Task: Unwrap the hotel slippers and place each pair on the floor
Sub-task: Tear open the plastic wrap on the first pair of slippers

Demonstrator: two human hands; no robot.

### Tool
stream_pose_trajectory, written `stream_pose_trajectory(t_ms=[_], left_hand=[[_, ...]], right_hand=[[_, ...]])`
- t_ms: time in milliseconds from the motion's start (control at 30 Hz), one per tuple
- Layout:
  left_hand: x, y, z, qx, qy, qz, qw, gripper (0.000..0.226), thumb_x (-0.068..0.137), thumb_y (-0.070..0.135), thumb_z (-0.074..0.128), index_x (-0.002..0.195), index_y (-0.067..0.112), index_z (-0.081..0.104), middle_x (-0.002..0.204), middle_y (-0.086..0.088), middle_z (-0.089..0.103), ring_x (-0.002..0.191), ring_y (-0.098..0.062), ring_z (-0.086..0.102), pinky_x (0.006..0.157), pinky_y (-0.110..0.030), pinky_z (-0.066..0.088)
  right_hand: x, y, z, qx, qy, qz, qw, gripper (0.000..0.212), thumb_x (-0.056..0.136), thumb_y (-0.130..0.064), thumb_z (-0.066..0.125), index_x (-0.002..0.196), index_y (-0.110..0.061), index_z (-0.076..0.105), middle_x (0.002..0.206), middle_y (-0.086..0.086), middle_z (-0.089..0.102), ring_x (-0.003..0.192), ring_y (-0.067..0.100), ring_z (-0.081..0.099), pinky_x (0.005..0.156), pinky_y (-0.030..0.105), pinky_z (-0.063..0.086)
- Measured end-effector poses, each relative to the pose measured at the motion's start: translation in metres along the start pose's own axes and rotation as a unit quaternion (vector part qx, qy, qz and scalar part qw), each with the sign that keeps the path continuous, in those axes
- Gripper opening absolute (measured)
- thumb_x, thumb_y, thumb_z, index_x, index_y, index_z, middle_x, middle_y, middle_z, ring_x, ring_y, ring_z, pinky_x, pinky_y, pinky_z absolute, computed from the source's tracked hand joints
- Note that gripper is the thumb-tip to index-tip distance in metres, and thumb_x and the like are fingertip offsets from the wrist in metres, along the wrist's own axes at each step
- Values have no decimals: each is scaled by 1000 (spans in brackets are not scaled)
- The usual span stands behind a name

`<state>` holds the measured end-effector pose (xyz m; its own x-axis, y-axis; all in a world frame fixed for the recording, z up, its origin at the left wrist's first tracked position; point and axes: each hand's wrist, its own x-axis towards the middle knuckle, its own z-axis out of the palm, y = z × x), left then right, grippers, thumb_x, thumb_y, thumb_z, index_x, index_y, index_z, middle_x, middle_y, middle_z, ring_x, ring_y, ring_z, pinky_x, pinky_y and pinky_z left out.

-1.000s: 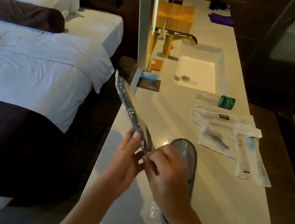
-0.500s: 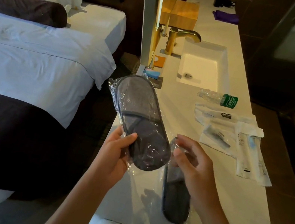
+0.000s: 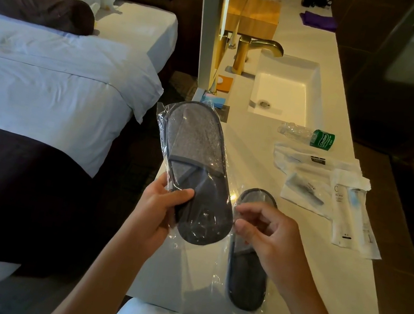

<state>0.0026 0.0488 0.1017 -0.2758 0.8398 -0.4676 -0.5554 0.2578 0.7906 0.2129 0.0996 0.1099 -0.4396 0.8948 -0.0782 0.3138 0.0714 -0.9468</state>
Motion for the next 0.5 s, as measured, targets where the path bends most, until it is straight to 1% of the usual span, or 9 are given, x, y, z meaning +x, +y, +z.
stream_pose_trajectory(t_ms=[67,133,233,300,367,400,433,500], left_hand=[[-1,1,0,-1,-7,6,1000,54,82,2,66,133,10,52,115,-18,71,100,-34,72,77,-45,63],[-1,1,0,5,-5,8,1000,50,85,1,64,133,9,51,109,-16,73,96,-30,74,70,-39,63],[0,2,-1,10,7,7,1000,44,90,0,60,132,8,52,106,-14,74,92,-27,75,66,-35,62],[1,2,-2,18,21,8,1000,40,90,1,61,129,8,55,107,-13,74,94,-27,75,69,-36,63],[3,0,-4,19,44,12,999,35,90,2,62,124,9,59,104,-12,75,95,-28,74,70,-37,62],[5,0,-6,12,60,15,998,32,90,1,62,122,8,61,103,-12,76,97,-30,74,73,-40,62],[8,0,-9,3,78,19,997,30,90,0,62,119,8,62,103,-13,76,100,-33,72,77,-44,61],[12,0,-14,-18,109,24,994,29,89,-1,62,116,6,63,107,-15,75,105,-37,70,88,-51,57]], right_hand=[[2,-1,-1,-25,-16,-7,1000,16,85,-16,73,98,-26,71,90,-9,74,90,11,69,76,19,58],[2,-4,-2,-50,-28,-18,998,12,86,-17,72,91,-28,69,85,-12,71,87,6,67,73,15,56],[2,-6,-1,-75,-30,-30,996,18,87,-16,71,82,-32,63,77,-15,66,84,3,64,69,11,53],[2,-5,0,-69,-25,-46,996,19,87,-13,70,81,-29,63,79,-13,67,87,4,65,72,11,52],[-1,-3,1,-61,-21,-78,995,16,86,-8,69,81,-22,65,93,-13,68,96,8,65,79,13,53],[-3,-2,1,-65,-17,-97,993,13,86,-7,69,82,-19,65,98,-13,67,100,11,65,83,14,53],[-4,-2,0,-77,-11,-119,990,10,86,-8,69,82,-17,66,100,-14,67,103,12,64,86,15,53],[-8,-1,-1,-108,-2,-170,979,6,85,-17,71,83,-13,67,104,-12,67,106,11,63,90,14,51]])
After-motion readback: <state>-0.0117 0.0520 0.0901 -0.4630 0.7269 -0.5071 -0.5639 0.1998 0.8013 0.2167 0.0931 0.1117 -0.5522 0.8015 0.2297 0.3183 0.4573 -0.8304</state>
